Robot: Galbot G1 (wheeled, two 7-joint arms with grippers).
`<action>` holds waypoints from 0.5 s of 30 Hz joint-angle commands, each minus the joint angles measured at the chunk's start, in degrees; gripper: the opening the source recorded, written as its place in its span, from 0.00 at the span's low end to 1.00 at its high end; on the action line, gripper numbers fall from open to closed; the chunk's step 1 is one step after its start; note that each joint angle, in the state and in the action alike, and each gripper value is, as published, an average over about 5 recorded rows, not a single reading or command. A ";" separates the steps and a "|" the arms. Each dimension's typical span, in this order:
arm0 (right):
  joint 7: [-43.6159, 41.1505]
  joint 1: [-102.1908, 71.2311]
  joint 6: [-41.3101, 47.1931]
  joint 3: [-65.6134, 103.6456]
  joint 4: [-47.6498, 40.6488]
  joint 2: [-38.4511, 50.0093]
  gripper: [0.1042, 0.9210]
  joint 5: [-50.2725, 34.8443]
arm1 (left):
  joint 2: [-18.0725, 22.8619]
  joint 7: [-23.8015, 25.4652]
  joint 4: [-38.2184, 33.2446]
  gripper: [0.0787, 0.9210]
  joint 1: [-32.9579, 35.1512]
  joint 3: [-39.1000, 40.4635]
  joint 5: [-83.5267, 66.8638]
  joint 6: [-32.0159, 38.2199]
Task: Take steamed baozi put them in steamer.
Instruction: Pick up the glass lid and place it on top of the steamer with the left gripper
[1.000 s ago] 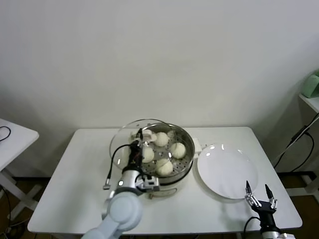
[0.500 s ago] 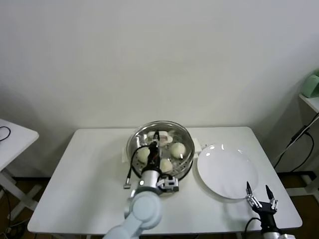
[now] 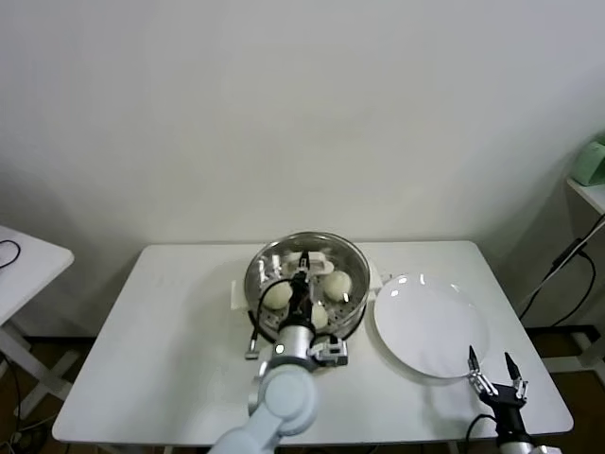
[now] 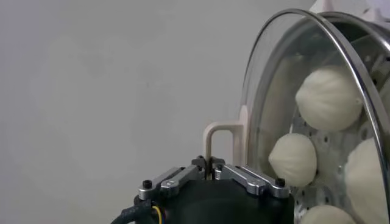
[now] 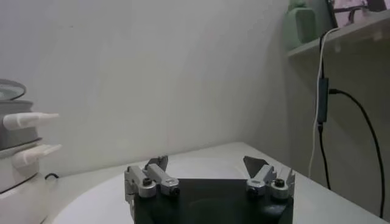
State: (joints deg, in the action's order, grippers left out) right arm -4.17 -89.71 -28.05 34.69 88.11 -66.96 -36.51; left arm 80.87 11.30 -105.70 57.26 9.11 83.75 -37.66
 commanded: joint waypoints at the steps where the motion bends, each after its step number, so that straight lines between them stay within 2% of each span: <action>1: -0.06 -0.03 0.02 0.09 0.11 -0.05 0.88 -0.14 | 0.92 -1.32 1.65 0.07 0.71 -0.09 1.42 0.52; 15: -0.17 0.14 -0.06 0.12 0.17 -0.10 0.88 -0.23 | 1.20 -2.14 3.17 0.07 0.68 -1.38 2.77 1.16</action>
State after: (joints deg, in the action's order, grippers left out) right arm -4.31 -89.66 -28.09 34.78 88.30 -67.02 -36.71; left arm 81.72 9.64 -103.18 57.64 7.95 85.66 -36.68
